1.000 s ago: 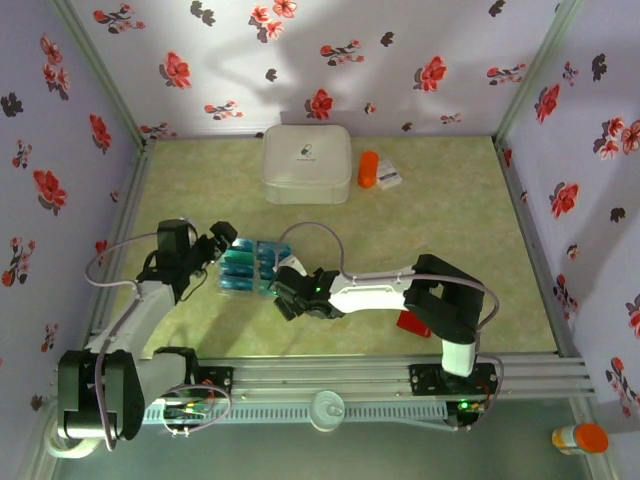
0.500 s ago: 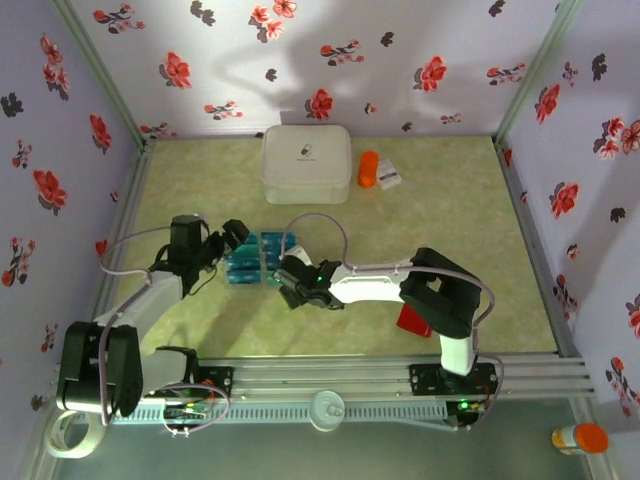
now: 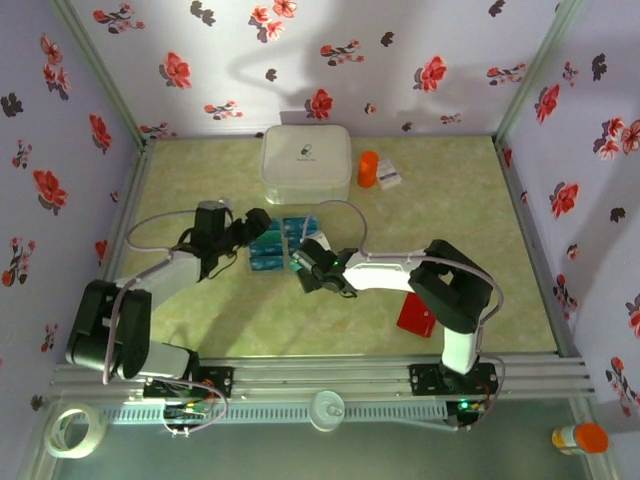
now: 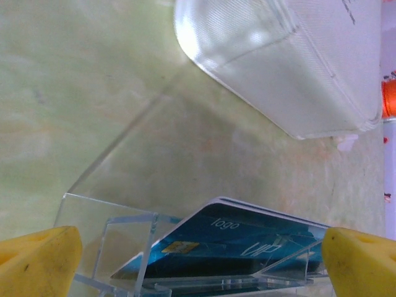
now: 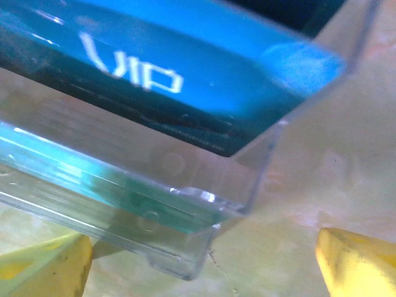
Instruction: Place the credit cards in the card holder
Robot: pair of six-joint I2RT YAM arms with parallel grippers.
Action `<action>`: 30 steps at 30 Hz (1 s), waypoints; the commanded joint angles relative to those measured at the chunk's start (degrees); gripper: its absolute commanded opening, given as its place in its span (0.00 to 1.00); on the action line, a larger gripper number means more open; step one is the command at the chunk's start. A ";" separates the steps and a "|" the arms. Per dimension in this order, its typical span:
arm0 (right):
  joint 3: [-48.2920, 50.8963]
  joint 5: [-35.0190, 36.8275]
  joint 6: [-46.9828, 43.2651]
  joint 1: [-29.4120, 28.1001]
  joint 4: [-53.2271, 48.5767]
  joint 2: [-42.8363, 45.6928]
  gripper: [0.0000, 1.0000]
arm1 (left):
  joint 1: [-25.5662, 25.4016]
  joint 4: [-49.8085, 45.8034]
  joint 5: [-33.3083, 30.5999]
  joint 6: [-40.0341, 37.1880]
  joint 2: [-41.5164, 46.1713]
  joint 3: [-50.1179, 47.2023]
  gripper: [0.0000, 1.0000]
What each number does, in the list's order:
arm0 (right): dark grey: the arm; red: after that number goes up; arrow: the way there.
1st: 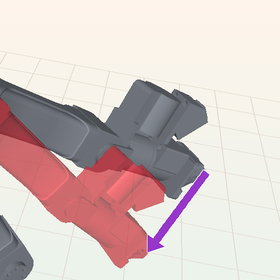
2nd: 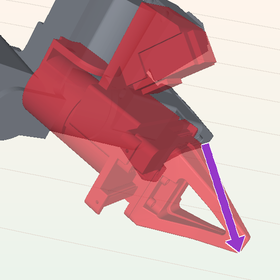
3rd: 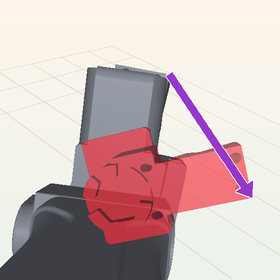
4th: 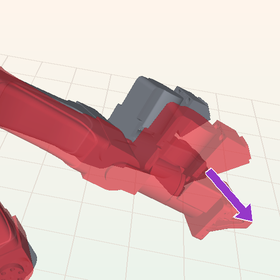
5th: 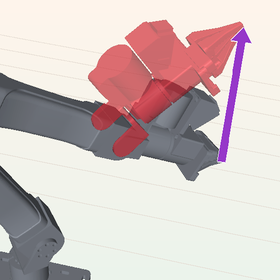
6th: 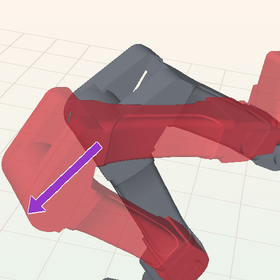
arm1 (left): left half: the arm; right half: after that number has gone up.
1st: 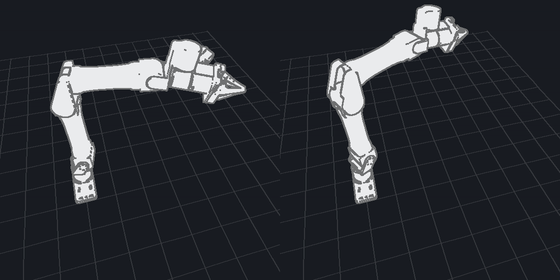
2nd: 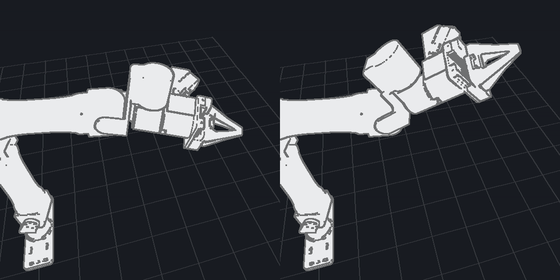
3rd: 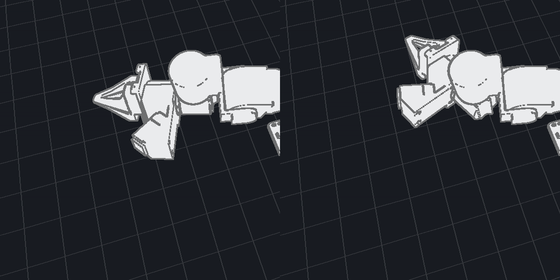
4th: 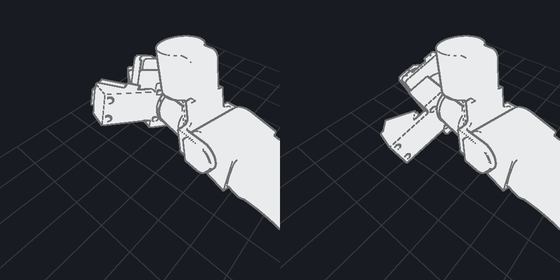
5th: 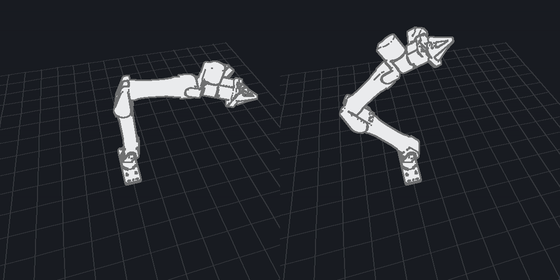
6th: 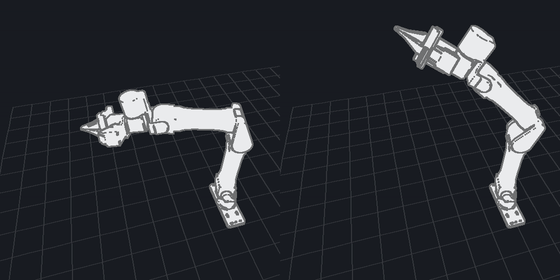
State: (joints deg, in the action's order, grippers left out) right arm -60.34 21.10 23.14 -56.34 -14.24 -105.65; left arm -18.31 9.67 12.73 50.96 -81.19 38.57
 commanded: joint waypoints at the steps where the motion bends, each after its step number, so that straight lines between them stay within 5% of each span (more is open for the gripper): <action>1: 2.28 3.86 0.85 2.68 -1.85 1.77 0.93 | -2.53 3.60 -0.99 1.55 -3.49 3.94 1.00; 17: 10.41 4.19 0.64 18.02 -1.38 9.80 0.94 | -13.18 5.01 -1.83 3.01 -22.89 23.74 1.00; 30: 10.63 -0.44 1.37 25.57 -1.49 10.88 0.94 | -15.01 4.45 -3.77 1.87 -29.33 30.26 1.00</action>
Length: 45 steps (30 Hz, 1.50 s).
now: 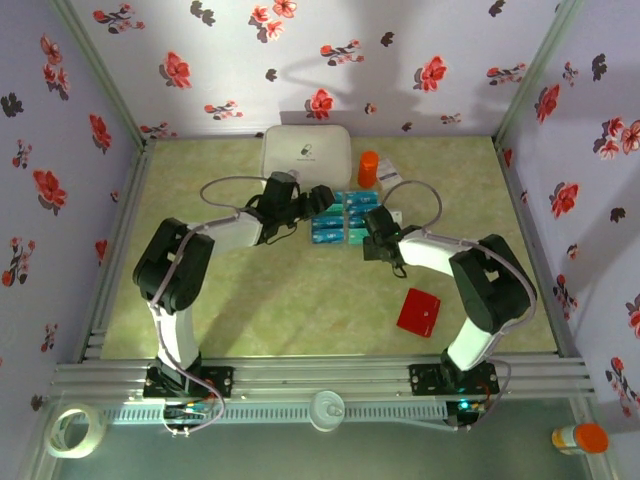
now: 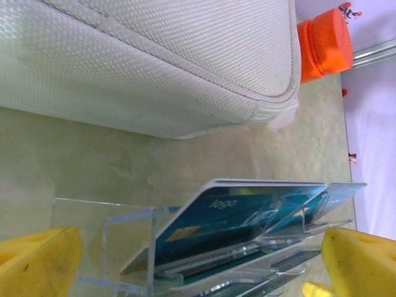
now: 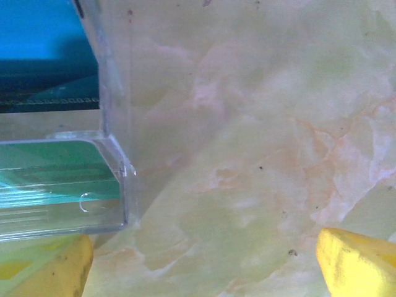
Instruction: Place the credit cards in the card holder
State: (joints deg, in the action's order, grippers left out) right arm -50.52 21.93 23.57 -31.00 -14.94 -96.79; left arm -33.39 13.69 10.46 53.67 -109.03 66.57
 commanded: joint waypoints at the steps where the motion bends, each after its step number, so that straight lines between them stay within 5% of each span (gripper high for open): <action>1: 0.87 -1.44 0.87 0.33 -0.79 2.30 0.94 | 0.16 0.29 -1.49 -0.91 -1.69 2.66 1.00; 17: 2.40 -6.07 2.69 1.91 -2.63 5.12 0.94 | 1.79 -2.35 -0.43 -3.44 -2.52 6.28 1.00; 29: 12.59 -10.51 14.46 1.95 -9.29 25.97 0.97 | 6.84 -5.69 -0.97 -7.07 8.33 -1.66 1.00; 38: 16.11 -5.61 24.24 2.07 -29.91 46.16 0.99 | 5.87 -10.68 -2.33 -3.49 19.18 -10.66 1.00; 45: 20.30 -12.20 32.36 3.89 -41.76 61.76 0.85 | 1.22 -9.87 -3.59 -2.86 23.86 -14.27 1.00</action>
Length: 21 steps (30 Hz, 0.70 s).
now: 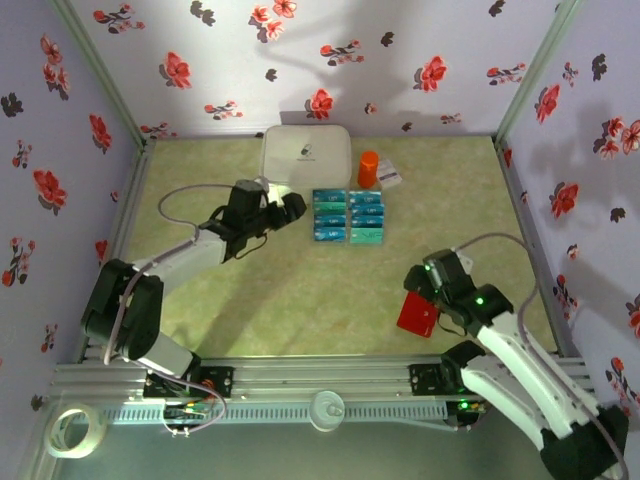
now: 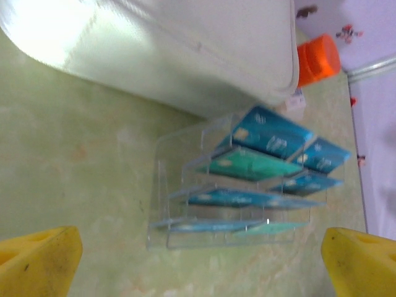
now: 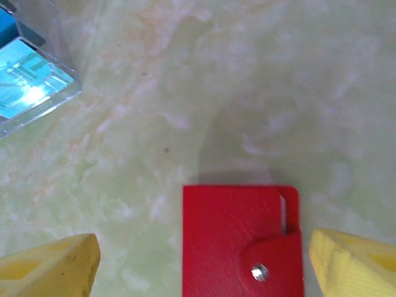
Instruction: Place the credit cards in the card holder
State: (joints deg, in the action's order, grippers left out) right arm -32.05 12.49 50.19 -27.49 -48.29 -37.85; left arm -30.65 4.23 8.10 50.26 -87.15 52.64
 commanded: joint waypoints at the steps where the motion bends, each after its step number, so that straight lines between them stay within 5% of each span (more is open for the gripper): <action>1: 2.07 -3.14 7.22 0.48 -8.50 3.36 0.83 | -1.97 -0.16 -1.45 0.55 2.18 -0.33 1.00; 8: 5.79 -2.56 13.82 0.50 -9.67 1.47 0.88 | -3.36 0.12 -1.58 0.26 2.35 0.56 1.00; 21: 9.16 -11.97 9.54 0.63 3.21 -5.18 0.88 | -3.70 1.04 -1.50 0.28 1.47 0.97 1.00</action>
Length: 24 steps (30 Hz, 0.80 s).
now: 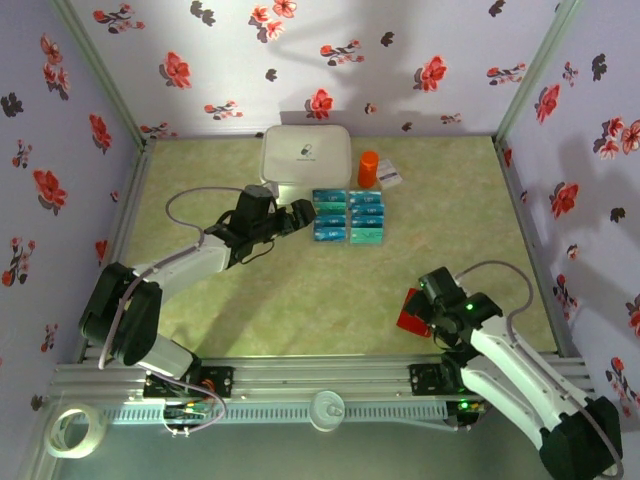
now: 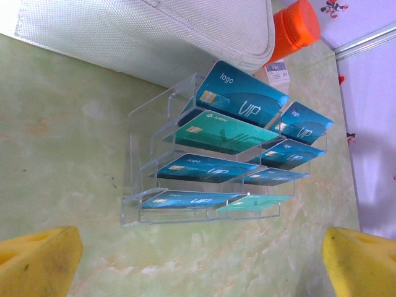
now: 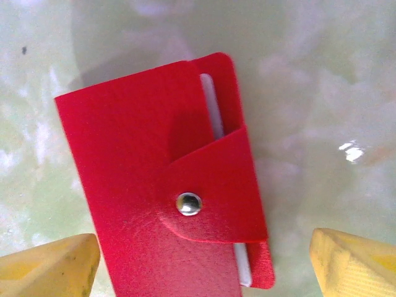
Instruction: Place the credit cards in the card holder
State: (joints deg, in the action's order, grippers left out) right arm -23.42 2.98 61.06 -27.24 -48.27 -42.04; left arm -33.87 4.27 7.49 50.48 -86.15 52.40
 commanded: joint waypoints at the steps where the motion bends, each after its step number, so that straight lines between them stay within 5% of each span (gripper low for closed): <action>1: 0.55 -3.08 -1.53 0.44 4.03 -1.66 0.88 | -0.50 1.01 -0.89 0.07 0.44 1.34 1.00; 24: -0.67 -2.65 -1.60 0.87 2.34 -2.86 0.93 | -1.43 1.18 -0.97 0.38 -1.21 2.97 1.00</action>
State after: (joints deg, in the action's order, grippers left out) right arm -23.94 -0.01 59.02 -26.83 -45.43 -44.73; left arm -34.79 4.93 7.49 50.68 -86.41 53.63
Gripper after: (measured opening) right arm 0.926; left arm 0.998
